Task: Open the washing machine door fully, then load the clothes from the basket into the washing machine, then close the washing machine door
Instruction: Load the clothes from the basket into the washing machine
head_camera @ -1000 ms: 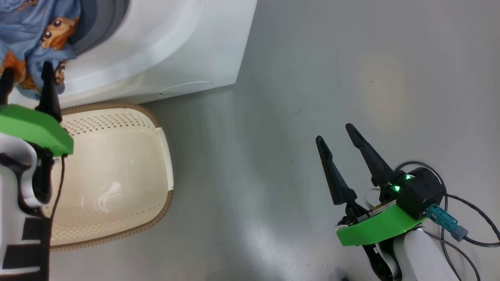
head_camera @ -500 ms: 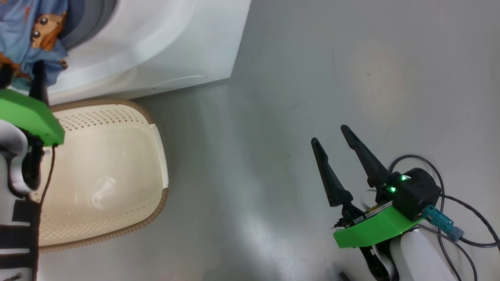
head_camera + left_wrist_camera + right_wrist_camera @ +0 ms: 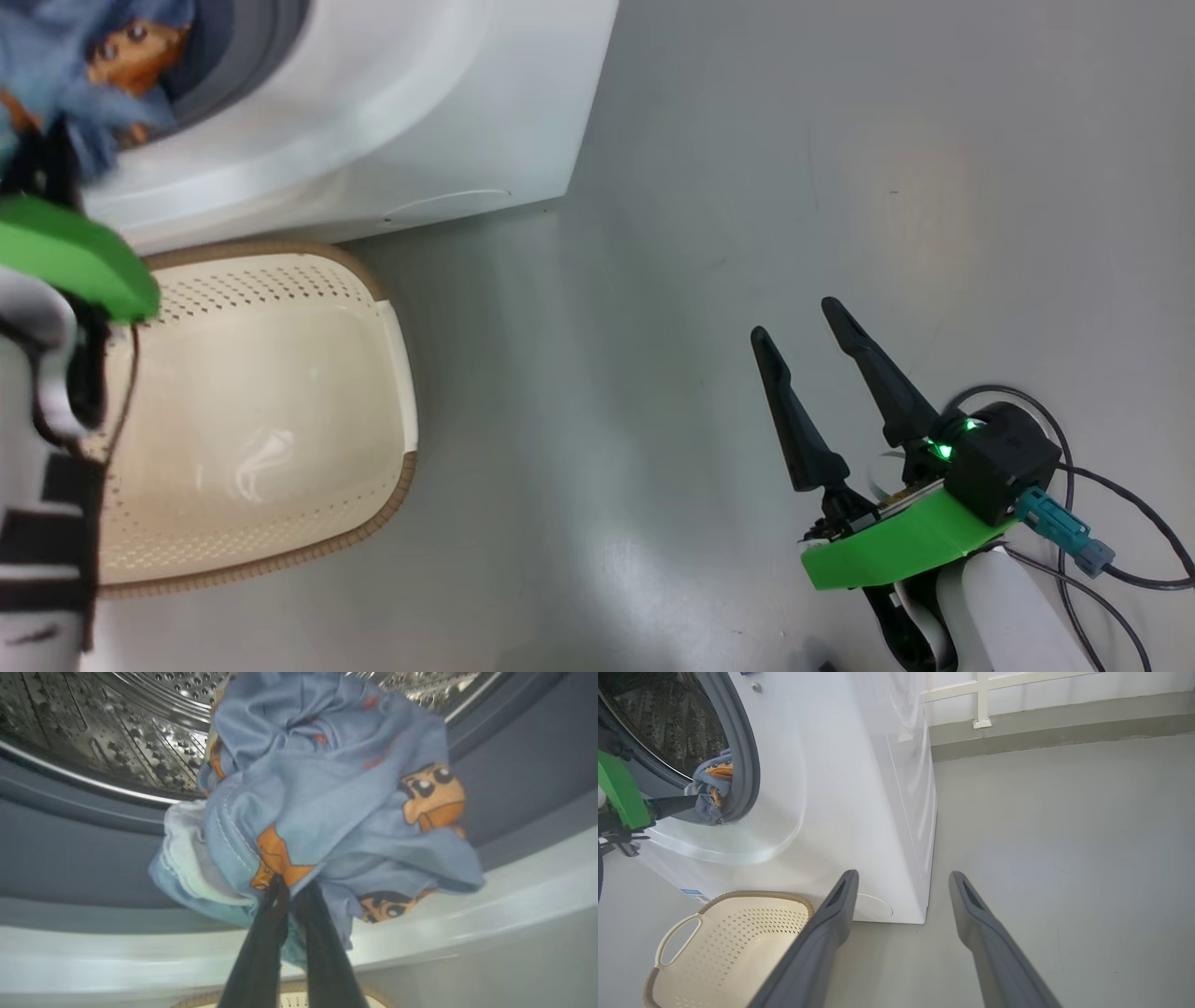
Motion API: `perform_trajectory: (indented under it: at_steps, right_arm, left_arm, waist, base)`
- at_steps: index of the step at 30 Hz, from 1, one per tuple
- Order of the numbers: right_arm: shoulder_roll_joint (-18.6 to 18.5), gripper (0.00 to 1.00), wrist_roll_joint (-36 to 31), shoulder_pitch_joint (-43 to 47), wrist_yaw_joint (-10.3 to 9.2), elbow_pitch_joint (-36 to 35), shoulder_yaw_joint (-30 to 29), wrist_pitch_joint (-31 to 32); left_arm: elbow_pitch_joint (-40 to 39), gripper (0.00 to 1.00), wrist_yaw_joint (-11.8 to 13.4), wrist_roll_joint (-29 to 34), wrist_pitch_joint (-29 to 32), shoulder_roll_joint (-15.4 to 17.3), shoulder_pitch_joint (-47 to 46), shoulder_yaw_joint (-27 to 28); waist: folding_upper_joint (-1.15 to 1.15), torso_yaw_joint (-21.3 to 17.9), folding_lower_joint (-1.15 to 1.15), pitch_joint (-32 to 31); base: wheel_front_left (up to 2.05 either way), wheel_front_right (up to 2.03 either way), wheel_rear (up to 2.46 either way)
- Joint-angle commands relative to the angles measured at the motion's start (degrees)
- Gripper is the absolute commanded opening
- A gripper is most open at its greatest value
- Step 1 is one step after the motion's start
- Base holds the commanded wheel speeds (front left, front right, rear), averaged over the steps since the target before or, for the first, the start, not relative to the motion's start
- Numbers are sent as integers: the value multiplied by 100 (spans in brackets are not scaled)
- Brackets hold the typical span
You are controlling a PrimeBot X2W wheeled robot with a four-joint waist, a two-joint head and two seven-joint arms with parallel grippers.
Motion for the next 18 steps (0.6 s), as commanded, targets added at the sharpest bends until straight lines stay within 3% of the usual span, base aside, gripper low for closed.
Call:
perform_trajectory:
  at_steps: [1,8,18]
  right_arm:
    - [34,100,25,59,54,-111,119,-27]
    - [34,100,19,107,54,-110,143,-27]
    - [24,100,69,111,54,-126,167,-27]
  left_arm:
    - [-292,0,18,91,-115,312,-370,151]
    - [-502,0,88,164,-87,309,-584,41]
    - [-158,0,118,147,-1,414,-1214,30]
  waist:
    - [0,31,0,-33]
    - [0,46,0,-104]
    - [0,-104,0,-48]
  base:
    - [0,0,0]
    - [0,0,0]
    - [0,0,0]
